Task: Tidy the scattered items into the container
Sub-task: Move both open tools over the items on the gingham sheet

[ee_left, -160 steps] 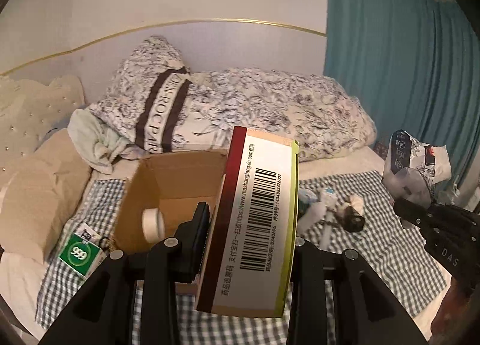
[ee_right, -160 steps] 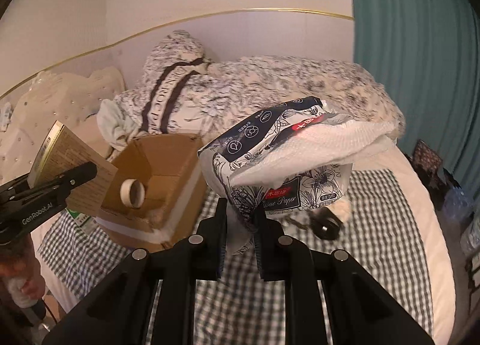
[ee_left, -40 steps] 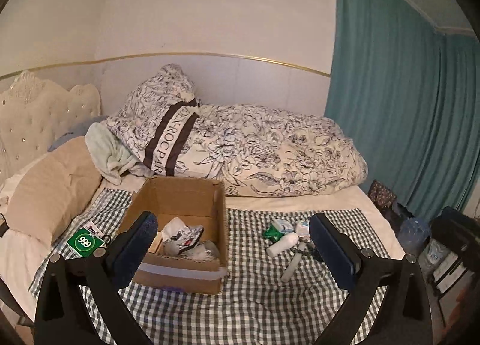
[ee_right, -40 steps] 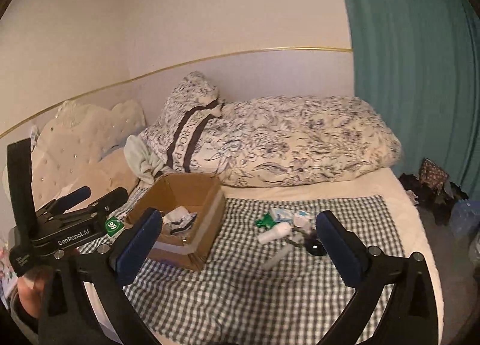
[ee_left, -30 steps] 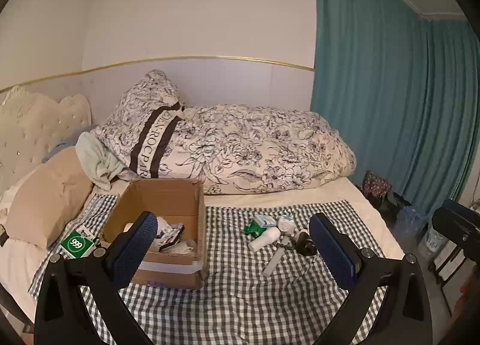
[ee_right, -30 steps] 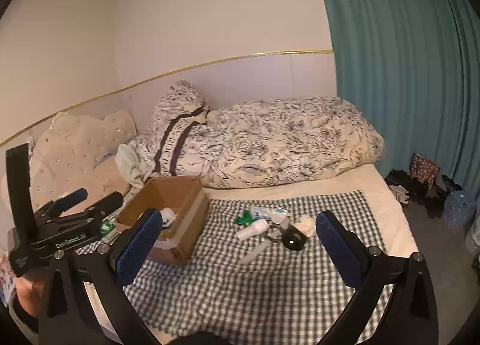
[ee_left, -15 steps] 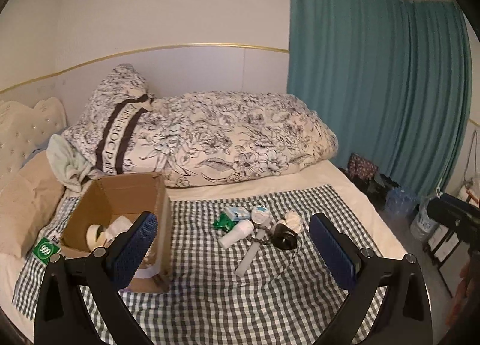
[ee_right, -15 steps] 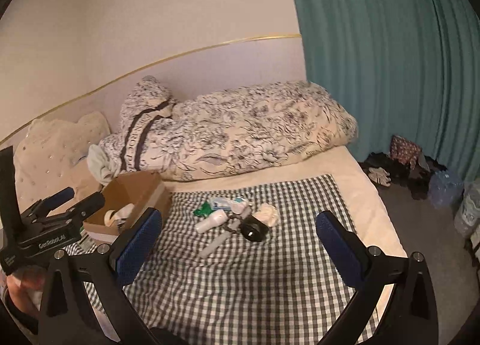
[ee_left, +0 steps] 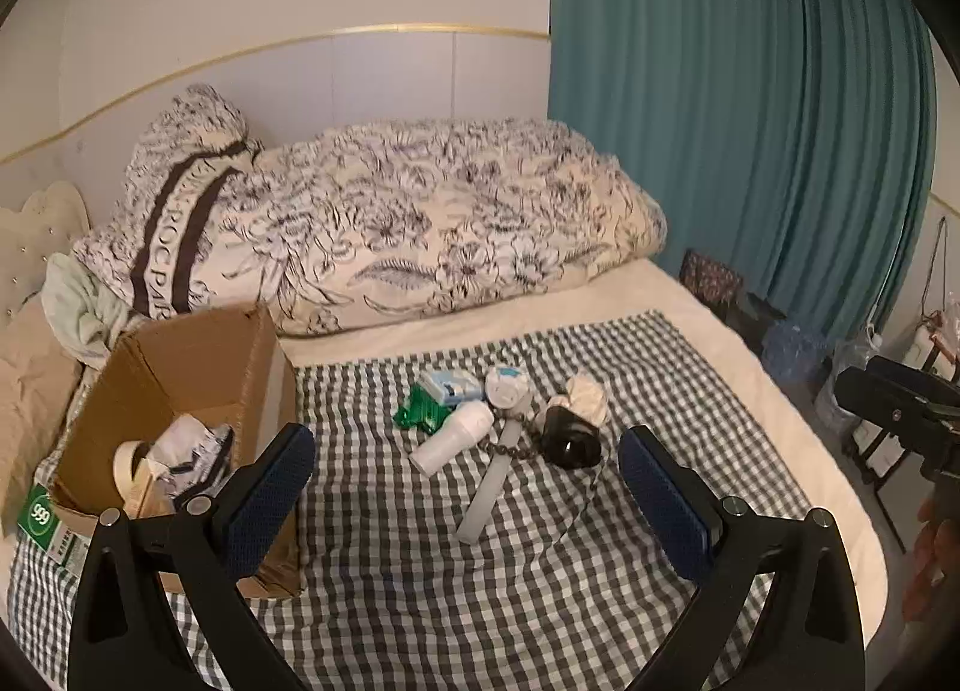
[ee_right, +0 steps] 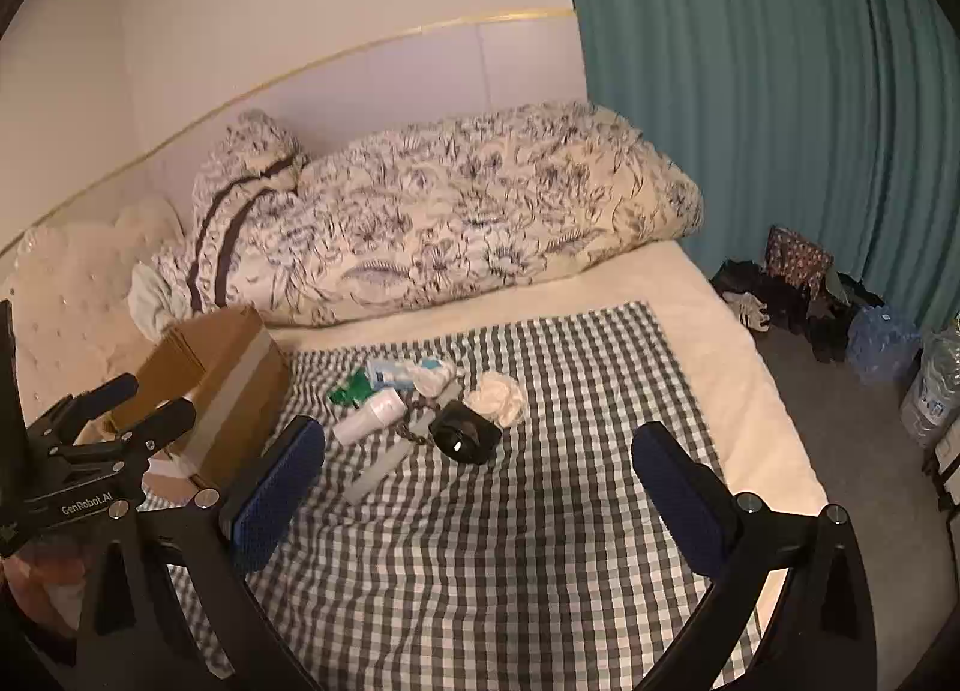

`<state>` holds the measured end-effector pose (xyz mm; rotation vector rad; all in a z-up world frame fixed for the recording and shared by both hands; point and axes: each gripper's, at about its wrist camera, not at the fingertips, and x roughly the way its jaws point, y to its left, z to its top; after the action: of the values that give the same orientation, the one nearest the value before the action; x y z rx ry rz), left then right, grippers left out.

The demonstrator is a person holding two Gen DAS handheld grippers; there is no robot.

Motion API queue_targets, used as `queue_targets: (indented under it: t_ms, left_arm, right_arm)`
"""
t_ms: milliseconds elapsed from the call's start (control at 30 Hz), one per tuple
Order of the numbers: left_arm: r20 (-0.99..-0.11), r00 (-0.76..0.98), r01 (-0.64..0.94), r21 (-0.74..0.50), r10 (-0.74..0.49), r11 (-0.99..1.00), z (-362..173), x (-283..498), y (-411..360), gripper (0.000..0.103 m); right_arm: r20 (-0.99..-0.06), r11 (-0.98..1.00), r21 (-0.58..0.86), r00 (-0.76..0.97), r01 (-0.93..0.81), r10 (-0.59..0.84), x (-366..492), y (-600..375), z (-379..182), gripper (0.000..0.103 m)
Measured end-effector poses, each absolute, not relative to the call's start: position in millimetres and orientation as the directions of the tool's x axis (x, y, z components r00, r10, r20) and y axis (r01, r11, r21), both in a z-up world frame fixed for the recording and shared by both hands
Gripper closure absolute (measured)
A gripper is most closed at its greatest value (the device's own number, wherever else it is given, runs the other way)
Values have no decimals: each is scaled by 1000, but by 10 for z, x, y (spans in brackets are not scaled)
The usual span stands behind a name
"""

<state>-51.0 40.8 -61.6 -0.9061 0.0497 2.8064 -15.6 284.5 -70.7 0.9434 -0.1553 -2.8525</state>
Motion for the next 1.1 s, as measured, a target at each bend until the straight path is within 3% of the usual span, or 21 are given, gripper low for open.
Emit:
queue_targets:
  t_ms: [900,1100]
  left_arm:
    - [-770,-599,-285,-49,218,-957,-1941,-1440,597,0]
    - [-804,-548,-299,-67,229,-952,-2259,-1643,677,6]
  right_arm:
    - [-767,-989,-23,-637,146,-76,-1271,2446,-2125,0]
    - [-777,-984,-67,-628,164,-51,-1486,2340,-2336,0]
